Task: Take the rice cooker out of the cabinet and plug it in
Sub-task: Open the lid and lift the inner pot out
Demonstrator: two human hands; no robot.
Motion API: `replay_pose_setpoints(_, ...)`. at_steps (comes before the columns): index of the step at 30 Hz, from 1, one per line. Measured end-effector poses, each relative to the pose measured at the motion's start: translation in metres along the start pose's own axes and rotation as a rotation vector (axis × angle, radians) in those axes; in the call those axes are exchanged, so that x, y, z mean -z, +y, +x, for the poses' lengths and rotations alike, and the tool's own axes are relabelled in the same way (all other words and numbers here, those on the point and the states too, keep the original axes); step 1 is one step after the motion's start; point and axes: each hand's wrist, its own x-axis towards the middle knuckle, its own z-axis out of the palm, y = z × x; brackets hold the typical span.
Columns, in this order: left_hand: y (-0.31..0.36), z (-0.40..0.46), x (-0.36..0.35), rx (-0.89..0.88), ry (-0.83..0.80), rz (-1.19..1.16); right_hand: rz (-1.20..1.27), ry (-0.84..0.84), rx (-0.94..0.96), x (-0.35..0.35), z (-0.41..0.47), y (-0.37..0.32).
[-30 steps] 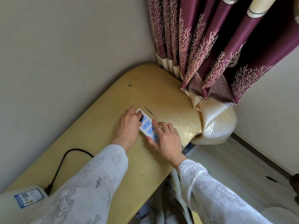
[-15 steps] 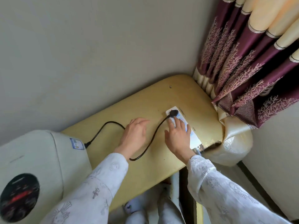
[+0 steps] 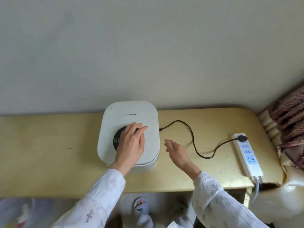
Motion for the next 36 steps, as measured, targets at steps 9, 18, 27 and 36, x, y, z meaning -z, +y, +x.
replay_pose_setpoints(9, -0.103, -0.095, 0.019, 0.494, -0.189, -0.450, 0.353, -0.027, -0.168, -0.036, -0.009, -0.006)
replay_pose_setpoints(18, -0.099, -0.109, -0.026, 0.684, -0.061, -0.650, 0.373, -0.156, -0.158, -0.034, -0.008, 0.003)
replay_pose_setpoints(27, -0.102, -0.105, -0.039, 0.659, 0.064, -0.750, 0.381, -0.141, -0.202, -0.032, 0.001, 0.005)
replay_pose_setpoints(36, -0.085, -0.104, -0.040, 0.696, 0.134, -0.554, 0.358, -0.061, -0.237, -0.032, -0.001, -0.010)
